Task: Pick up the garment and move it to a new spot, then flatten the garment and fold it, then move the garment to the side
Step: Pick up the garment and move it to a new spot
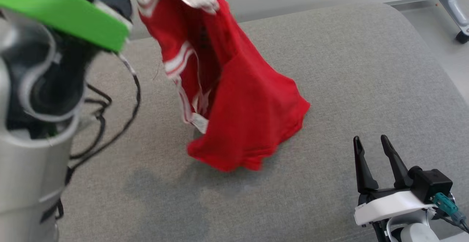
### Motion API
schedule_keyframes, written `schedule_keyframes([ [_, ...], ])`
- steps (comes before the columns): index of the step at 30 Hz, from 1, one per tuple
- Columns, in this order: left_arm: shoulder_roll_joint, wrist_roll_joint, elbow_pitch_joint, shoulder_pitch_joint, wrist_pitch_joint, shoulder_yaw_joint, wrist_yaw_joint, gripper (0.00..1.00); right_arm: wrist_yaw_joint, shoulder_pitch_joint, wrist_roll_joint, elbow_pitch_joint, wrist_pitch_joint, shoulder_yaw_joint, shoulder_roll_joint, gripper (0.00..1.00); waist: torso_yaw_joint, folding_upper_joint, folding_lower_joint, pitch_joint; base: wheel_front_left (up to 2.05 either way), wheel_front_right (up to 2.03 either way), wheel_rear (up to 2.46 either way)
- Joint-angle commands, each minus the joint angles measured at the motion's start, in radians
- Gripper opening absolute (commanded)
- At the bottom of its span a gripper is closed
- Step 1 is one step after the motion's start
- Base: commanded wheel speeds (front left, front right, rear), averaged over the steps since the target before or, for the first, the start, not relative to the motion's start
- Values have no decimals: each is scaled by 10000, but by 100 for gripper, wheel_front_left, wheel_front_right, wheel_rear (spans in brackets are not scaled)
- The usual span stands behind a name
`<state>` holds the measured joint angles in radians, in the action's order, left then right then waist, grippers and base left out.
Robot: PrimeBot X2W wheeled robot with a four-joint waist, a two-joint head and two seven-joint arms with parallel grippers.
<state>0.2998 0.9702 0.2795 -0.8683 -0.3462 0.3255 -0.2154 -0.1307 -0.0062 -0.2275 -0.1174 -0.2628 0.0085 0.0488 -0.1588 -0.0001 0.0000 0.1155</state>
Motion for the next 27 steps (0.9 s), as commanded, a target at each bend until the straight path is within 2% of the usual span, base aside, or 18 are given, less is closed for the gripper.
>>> schedule_keyframes([
  [1,48,-2,-112,-447,54,-158,-30,0,-1,-40,-26,-5,-31,-19,31,100,-38,1,0,-24,0,0,0],
  [7,710,-267,-1323,-2823,-120,-1067,-50,0,-1,155,-64,-22,-31,-114,30,100,-93,1,0,-96,0,0,0],
  [12,2066,-873,-2553,-3726,-536,-1430,141,0,-1,247,-61,-33,-31,-208,30,100,-66,1,0,-154,0,0,0],
  [16,3270,-1180,-3601,-3496,-791,-1897,203,0,-1,248,-74,-6,-31,-263,30,100,17,1,0,-120,0,0,0],
  [21,4300,-1090,-5130,-2799,-473,-2766,333,0,-1,140,-39,33,-31,-224,31,100,192,1,0,45,0,0,0],
  [24,4469,-809,-6008,-2336,-83,-3244,547,0,-1,30,51,30,-31,-181,33,100,288,1,0,153,0,0,0],
  [27,4398,-626,-6750,-1685,205,-3404,855,0,-1,-81,131,39,-31,-191,30,100,398,1,0,301,0,0,0],
])
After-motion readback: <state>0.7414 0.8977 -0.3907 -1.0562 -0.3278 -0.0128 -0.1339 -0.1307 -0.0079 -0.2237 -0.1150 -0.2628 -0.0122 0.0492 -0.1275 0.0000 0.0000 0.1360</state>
